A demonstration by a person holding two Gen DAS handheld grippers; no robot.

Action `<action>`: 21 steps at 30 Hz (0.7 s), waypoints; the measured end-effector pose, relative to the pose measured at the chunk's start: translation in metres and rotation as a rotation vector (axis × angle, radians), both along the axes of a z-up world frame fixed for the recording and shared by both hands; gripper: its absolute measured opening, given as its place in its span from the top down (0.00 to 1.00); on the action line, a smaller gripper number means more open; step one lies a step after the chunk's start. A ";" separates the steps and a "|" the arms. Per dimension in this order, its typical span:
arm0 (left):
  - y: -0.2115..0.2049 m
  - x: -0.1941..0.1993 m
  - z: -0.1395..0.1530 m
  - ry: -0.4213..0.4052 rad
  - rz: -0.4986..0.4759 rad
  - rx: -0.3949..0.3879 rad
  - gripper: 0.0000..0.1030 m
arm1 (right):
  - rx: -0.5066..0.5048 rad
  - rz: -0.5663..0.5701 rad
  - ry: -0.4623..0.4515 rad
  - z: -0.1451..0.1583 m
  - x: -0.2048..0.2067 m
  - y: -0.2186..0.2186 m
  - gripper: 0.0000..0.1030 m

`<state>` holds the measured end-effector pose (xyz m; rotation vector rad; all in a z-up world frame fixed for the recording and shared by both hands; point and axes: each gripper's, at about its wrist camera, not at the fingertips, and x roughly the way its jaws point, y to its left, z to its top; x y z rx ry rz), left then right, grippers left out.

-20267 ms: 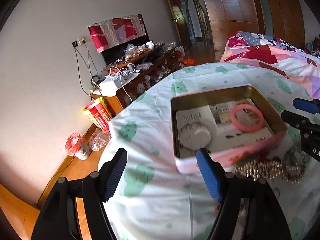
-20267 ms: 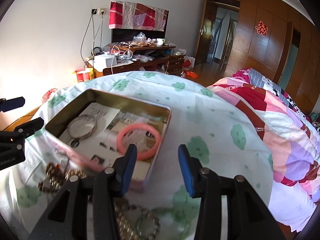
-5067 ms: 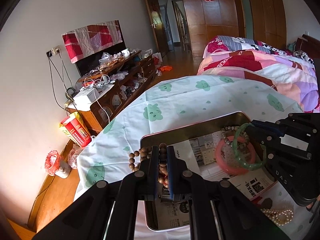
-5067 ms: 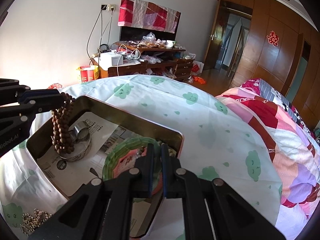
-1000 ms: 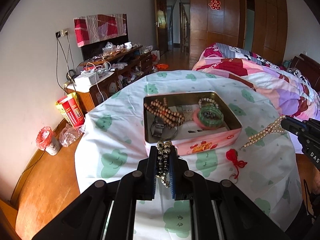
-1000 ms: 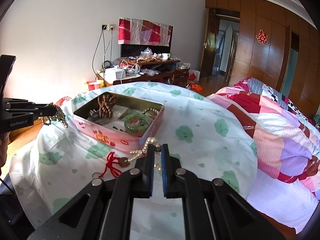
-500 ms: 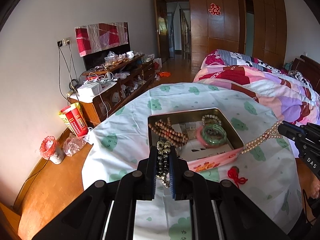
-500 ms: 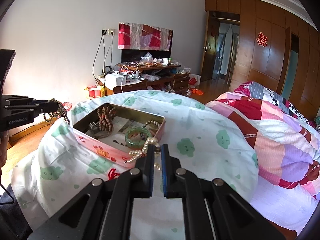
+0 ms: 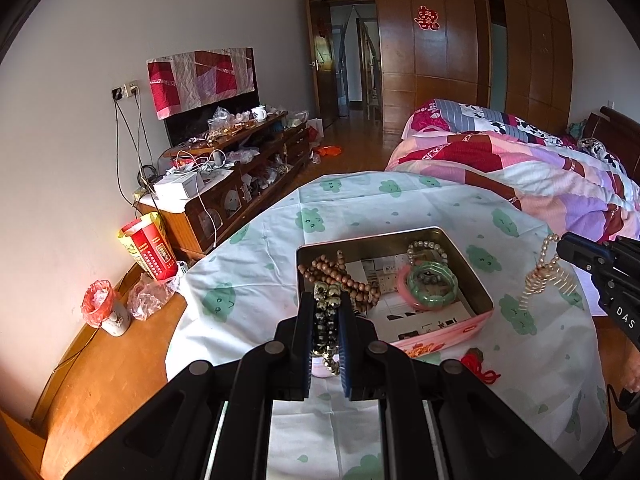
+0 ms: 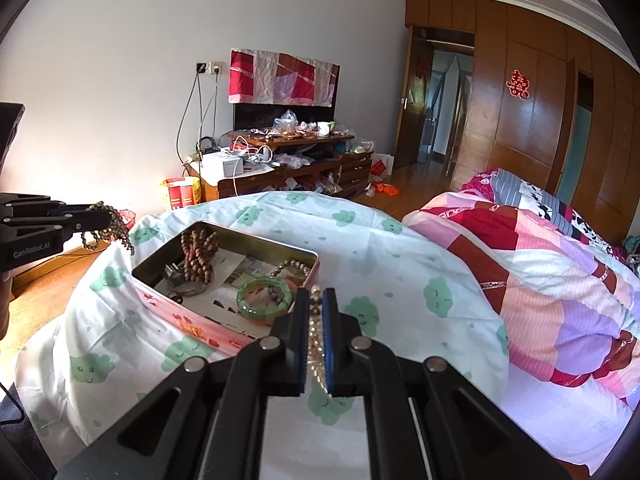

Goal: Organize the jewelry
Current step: 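Carry the pearl necklace in the right tool while the left tool carries the gold necklace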

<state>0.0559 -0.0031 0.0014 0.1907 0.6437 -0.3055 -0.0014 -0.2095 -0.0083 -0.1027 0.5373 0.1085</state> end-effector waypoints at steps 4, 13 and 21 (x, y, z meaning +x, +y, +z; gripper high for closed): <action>0.000 0.003 0.003 -0.008 0.005 0.000 0.91 | -0.010 0.000 0.002 0.000 0.003 0.000 0.93; -0.002 0.015 0.018 -0.045 0.014 -0.002 0.91 | -0.038 0.012 -0.009 0.009 0.016 0.007 0.93; -0.005 0.036 0.023 -0.053 0.027 0.009 0.91 | -0.069 0.049 -0.034 0.024 0.029 0.026 0.93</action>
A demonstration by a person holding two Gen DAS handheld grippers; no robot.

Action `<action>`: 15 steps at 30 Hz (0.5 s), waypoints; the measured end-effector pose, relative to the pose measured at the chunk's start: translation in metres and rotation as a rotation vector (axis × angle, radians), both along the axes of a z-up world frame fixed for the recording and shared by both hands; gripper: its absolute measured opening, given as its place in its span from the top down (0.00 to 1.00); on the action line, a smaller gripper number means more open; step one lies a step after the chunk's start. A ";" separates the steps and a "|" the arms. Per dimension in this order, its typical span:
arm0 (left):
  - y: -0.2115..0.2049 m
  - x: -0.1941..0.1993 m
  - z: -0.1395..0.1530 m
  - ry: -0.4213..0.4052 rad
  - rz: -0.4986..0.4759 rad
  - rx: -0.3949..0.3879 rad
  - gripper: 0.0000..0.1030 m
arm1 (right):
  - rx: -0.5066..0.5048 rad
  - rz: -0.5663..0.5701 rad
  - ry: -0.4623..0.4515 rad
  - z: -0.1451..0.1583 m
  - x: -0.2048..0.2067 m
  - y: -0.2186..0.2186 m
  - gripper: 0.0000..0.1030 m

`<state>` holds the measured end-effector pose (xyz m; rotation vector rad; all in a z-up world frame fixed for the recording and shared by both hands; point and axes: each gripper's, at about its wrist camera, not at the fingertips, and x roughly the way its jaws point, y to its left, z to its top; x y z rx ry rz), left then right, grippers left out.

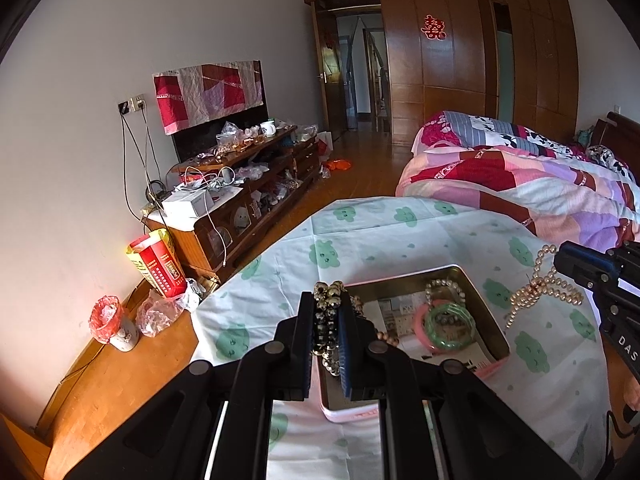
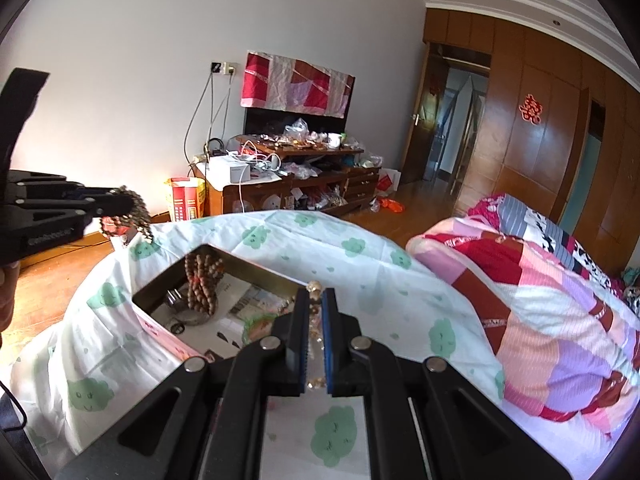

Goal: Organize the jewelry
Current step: 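Carry the pearl necklace in the right tool while the left tool carries the gold necklace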

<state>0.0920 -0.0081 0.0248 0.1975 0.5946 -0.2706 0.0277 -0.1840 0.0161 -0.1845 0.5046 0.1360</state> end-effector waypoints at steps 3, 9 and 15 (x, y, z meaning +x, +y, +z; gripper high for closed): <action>-0.002 0.007 -0.001 0.001 0.005 0.007 0.91 | -0.008 0.016 -0.006 0.004 0.007 0.009 0.93; -0.003 0.019 -0.009 0.019 0.012 0.014 0.91 | -0.036 0.037 0.002 0.003 0.022 0.022 0.93; -0.008 0.025 -0.023 0.039 0.015 0.030 0.91 | -0.051 0.035 0.040 -0.010 0.038 0.027 0.93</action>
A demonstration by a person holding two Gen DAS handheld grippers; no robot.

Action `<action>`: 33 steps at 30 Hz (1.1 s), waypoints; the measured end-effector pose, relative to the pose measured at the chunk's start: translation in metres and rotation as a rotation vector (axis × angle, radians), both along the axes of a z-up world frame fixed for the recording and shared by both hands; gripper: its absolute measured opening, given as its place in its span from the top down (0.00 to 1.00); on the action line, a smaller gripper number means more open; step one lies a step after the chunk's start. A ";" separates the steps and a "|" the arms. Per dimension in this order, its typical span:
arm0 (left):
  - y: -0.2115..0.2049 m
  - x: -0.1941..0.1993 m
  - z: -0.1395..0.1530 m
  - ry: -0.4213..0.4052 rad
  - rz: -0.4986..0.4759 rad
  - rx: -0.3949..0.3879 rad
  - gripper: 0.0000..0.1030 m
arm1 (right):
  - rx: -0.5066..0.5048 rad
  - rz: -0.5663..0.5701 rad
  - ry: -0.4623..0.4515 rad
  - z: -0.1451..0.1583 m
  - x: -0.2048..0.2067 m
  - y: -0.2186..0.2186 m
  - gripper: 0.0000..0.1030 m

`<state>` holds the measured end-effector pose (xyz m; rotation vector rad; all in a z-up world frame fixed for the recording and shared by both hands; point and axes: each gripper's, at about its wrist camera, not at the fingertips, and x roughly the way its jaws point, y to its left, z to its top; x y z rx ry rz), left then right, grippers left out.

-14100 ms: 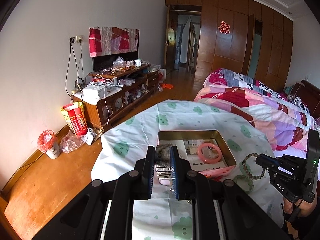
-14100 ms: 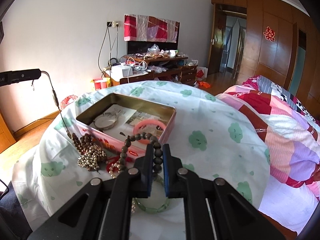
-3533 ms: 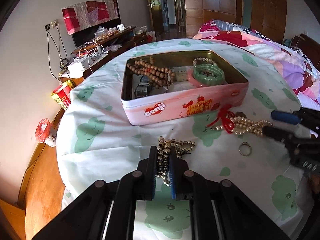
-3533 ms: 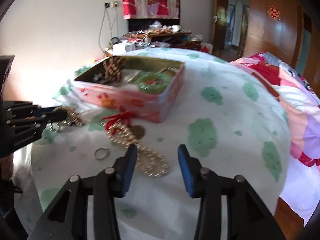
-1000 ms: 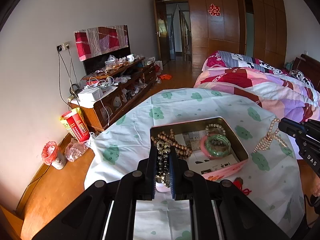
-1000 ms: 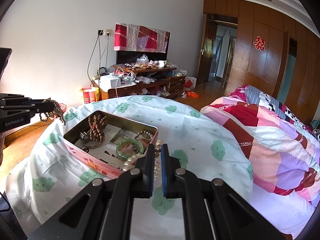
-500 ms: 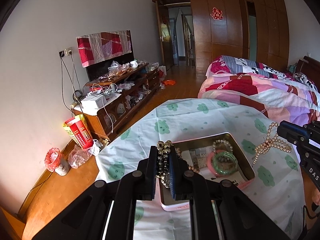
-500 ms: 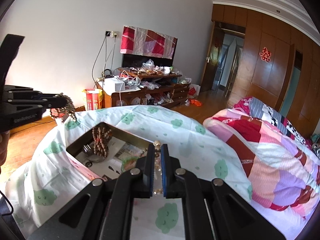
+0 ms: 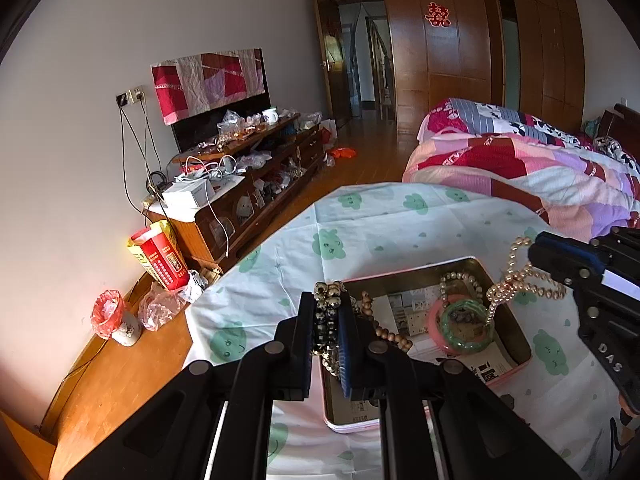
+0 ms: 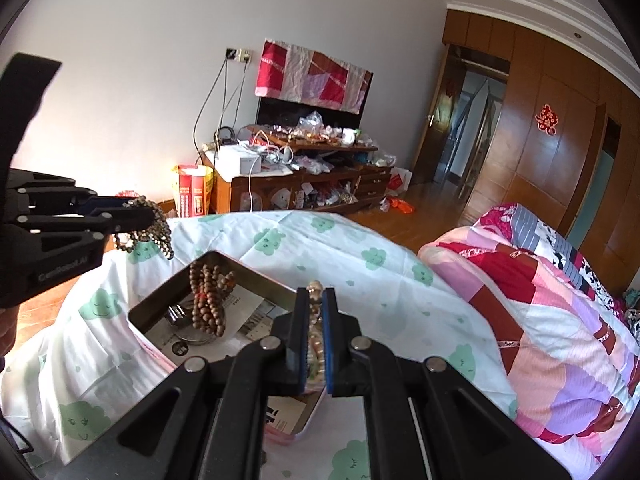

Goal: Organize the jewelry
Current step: 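Carry the pearl necklace in the right tool while the left tool carries the gold necklace, then open the right tool to drop the pearl necklace while the left tool drops the gold necklace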

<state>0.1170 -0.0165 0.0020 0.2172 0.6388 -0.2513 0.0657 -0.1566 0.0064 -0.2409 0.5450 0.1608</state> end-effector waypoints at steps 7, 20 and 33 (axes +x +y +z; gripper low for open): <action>-0.010 0.004 -0.018 0.030 -0.010 0.015 0.90 | 0.011 -0.007 0.049 -0.018 0.016 0.000 0.93; -0.018 0.009 -0.042 0.072 -0.019 0.043 0.90 | 0.043 0.045 0.117 -0.032 0.018 0.005 0.93; -0.013 0.002 -0.046 0.029 0.032 0.080 0.21 | 0.068 0.063 0.179 -0.051 0.016 0.001 0.57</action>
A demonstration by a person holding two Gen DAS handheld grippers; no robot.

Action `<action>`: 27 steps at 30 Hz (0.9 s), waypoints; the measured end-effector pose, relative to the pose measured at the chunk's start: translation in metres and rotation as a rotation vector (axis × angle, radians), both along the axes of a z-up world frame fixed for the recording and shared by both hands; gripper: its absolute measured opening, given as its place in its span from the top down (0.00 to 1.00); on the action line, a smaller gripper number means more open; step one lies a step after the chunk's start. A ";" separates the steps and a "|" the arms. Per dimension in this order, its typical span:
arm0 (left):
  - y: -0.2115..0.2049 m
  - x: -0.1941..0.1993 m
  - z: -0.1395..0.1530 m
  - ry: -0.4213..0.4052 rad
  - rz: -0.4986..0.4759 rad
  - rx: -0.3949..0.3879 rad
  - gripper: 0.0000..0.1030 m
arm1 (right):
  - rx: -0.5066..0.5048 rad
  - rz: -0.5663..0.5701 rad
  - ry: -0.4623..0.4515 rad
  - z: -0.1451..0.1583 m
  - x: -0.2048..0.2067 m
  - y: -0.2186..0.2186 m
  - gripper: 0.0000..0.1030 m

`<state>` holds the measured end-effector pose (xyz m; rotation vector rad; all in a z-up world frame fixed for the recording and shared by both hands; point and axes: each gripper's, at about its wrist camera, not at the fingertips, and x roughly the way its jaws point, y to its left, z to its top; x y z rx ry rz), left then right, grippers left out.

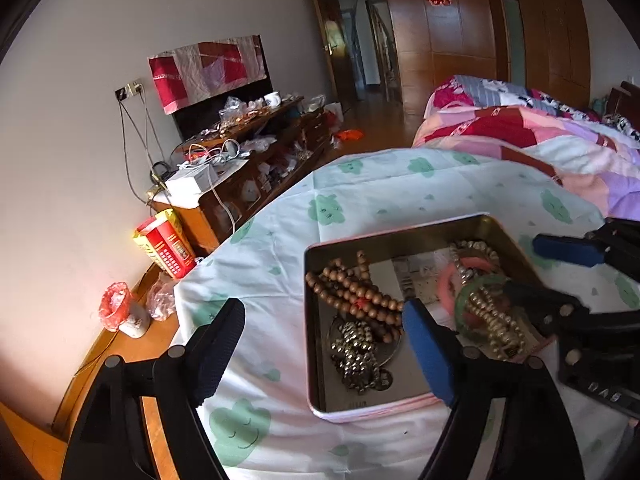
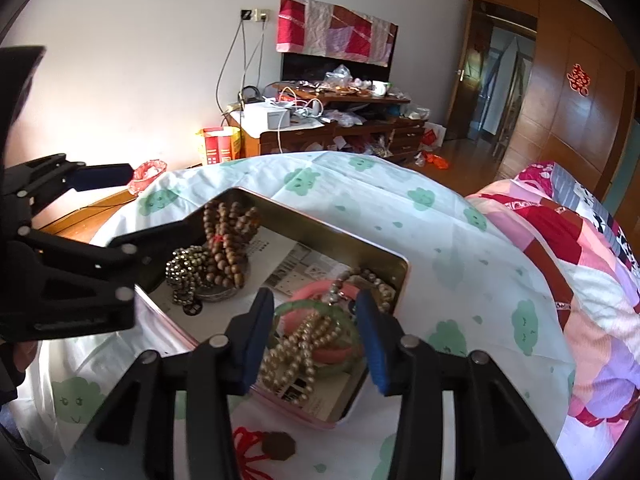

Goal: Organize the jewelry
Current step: 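Open the right tool to drop the pearl necklace while the left tool drops the gold necklace, then move the right tool toward the red tassel charm on the sheet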

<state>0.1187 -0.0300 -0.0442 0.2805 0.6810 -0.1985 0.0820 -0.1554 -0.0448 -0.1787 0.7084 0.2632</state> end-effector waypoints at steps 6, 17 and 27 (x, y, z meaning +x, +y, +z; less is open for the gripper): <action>0.000 0.000 -0.008 0.019 0.024 0.019 0.21 | -0.020 -0.053 -0.007 -0.001 -0.003 -0.008 0.51; 0.009 -0.015 -0.020 0.046 0.063 0.003 0.21 | -0.002 -0.089 -0.017 -0.003 -0.021 -0.016 0.45; 0.022 -0.052 -0.044 0.068 0.120 0.004 0.21 | 0.033 -0.137 0.042 -0.028 -0.054 -0.033 0.39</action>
